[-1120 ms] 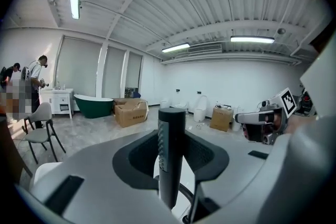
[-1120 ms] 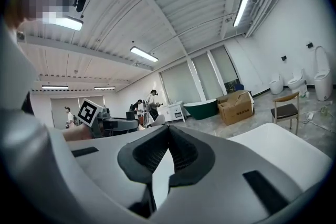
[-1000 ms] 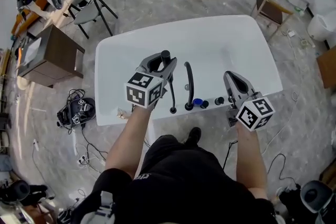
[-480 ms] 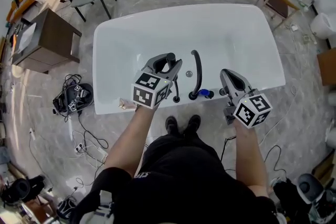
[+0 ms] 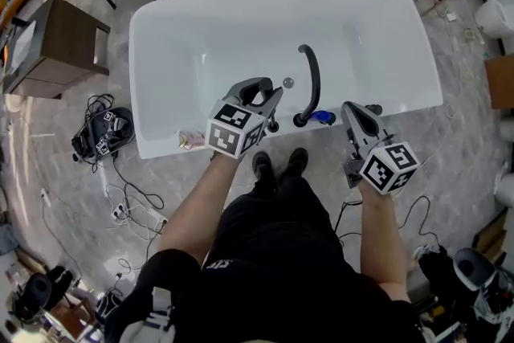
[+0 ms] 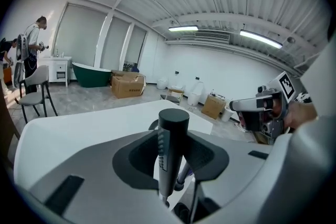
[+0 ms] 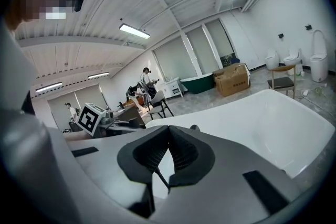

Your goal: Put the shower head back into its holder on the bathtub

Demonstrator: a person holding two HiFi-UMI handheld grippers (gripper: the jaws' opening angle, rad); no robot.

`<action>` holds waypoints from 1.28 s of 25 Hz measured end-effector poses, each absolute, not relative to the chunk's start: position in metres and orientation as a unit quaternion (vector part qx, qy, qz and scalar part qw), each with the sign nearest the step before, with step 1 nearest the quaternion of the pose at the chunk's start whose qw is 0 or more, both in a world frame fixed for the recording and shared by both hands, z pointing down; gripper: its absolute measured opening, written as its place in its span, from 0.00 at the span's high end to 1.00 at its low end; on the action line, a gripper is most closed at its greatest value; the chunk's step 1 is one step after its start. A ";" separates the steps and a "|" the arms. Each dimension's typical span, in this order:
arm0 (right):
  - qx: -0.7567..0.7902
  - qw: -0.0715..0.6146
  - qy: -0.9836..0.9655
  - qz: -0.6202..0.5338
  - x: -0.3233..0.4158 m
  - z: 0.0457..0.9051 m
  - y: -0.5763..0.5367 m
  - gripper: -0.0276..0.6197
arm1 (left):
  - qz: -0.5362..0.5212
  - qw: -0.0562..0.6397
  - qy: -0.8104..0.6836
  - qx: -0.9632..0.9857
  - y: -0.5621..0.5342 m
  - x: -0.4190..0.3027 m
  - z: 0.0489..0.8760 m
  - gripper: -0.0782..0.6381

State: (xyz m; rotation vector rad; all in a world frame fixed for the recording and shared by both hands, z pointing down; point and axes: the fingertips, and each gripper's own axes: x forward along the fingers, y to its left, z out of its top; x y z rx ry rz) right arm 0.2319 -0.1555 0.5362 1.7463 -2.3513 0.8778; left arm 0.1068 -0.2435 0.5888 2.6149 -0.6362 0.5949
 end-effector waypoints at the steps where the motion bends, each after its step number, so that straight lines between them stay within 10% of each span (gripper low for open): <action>1: 0.571 0.045 -0.766 0.293 0.229 0.545 -0.152 0.94 | 0.216 0.197 -0.223 0.930 -0.240 0.106 0.599 0.69; 32: 0.557 0.084 -0.750 0.346 0.214 0.599 -0.132 0.94 | 0.337 0.231 -0.162 0.898 -0.177 0.118 0.767 0.67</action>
